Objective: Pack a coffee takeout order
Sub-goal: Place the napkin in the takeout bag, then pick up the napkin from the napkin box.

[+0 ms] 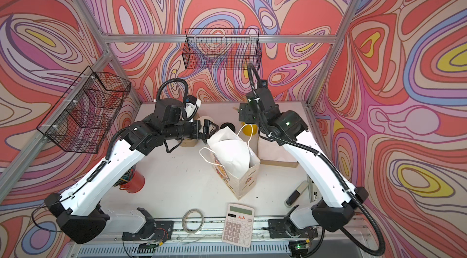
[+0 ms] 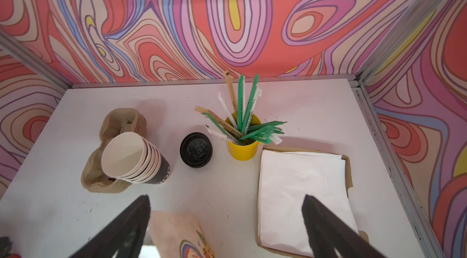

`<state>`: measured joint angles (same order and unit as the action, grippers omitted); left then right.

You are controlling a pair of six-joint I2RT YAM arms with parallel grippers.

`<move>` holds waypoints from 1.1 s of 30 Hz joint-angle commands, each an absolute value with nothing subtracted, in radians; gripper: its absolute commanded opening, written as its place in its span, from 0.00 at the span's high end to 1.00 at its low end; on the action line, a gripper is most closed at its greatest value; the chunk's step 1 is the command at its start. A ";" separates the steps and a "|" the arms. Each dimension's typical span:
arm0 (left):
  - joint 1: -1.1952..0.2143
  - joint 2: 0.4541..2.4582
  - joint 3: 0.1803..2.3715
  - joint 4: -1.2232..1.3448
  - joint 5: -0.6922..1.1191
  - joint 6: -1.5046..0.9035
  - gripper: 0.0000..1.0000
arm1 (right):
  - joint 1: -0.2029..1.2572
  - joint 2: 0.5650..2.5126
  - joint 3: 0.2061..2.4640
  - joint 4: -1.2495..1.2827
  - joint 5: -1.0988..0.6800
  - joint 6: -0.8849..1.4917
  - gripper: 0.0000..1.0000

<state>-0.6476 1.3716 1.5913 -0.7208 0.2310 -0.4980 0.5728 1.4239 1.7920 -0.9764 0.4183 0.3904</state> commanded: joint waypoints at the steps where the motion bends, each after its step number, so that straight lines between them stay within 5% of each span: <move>1: -0.649 1.392 1.637 -0.703 0.231 -0.480 0.00 | 0.482 1.420 1.734 -0.887 0.265 0.366 0.02; 16: -0.632 1.521 1.727 -0.665 0.307 -0.453 0.00 | 0.057 1.441 1.394 -0.634 0.014 0.403 0.02; 33: -0.624 1.513 1.693 -0.668 0.305 -0.448 0.00 | 0.009 1.711 1.094 -0.432 0.102 0.338 0.14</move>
<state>-0.6331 1.5440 1.7145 -0.6609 0.3099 -0.4629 0.0166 1.6966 1.0966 -0.4881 0.0963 0.3584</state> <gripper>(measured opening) 0.998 0.865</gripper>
